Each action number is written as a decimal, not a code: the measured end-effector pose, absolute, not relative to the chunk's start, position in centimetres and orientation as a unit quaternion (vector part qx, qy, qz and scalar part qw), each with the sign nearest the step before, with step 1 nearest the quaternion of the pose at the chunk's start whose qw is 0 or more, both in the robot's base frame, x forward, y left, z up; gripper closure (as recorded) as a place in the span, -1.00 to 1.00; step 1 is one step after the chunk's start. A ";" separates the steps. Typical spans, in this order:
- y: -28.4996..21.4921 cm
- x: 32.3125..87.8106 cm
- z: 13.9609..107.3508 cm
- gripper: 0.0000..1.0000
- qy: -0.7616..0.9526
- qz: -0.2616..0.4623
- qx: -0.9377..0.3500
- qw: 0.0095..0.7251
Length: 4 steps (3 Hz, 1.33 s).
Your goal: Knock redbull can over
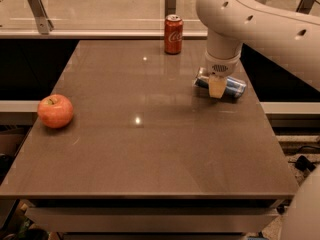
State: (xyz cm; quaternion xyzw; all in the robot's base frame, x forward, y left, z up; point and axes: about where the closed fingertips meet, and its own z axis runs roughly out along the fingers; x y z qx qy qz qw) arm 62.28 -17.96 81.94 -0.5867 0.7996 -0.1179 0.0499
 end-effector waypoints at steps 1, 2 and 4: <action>-18.0 62.2 81.9 -0.28 0.800 -0.118 -0.586 0.050; -18.0 62.2 82.0 -0.76 0.800 -0.118 -0.586 0.050; -18.0 62.2 82.2 -1.00 0.800 -0.118 -0.586 0.050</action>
Offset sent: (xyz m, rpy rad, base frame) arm -0.0005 -0.0005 -0.0001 -0.0003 -0.0001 -0.0004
